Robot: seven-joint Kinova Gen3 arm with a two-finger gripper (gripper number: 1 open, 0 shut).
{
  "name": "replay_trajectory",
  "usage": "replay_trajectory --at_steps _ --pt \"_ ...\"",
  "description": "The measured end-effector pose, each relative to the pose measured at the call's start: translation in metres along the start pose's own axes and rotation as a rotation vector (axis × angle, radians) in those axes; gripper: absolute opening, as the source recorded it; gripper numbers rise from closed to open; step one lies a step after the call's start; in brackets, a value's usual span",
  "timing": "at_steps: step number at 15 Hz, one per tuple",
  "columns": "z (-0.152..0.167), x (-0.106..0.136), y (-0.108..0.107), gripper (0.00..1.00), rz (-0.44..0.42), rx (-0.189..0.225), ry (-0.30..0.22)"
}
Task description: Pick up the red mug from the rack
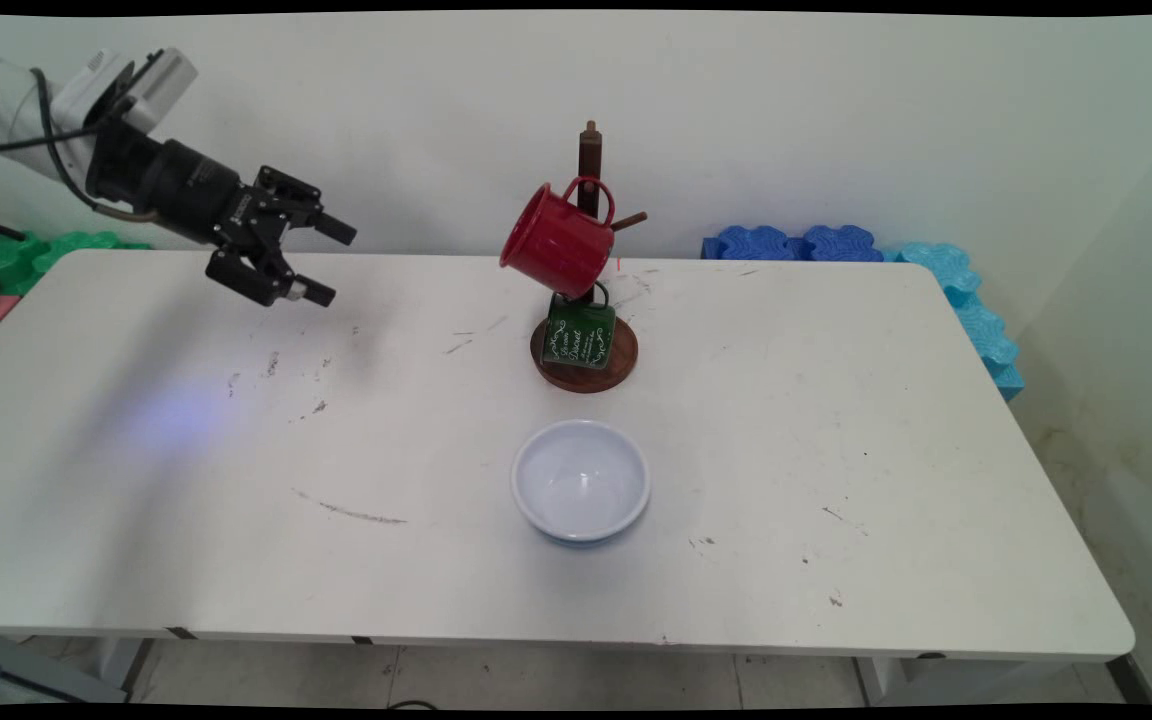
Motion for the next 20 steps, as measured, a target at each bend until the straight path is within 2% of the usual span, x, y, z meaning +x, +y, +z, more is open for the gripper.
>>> replay_trajectory --at_steps 5,11,15,20 --pt "0.009 0.019 0.006 1.00 -0.058 -0.006 0.051" --pt "0.030 0.047 0.014 1.00 -0.116 0.006 0.086" --pt "0.051 0.064 0.018 1.00 -0.162 0.012 0.097" --pt "0.077 0.077 0.018 1.00 -0.225 0.024 0.085"
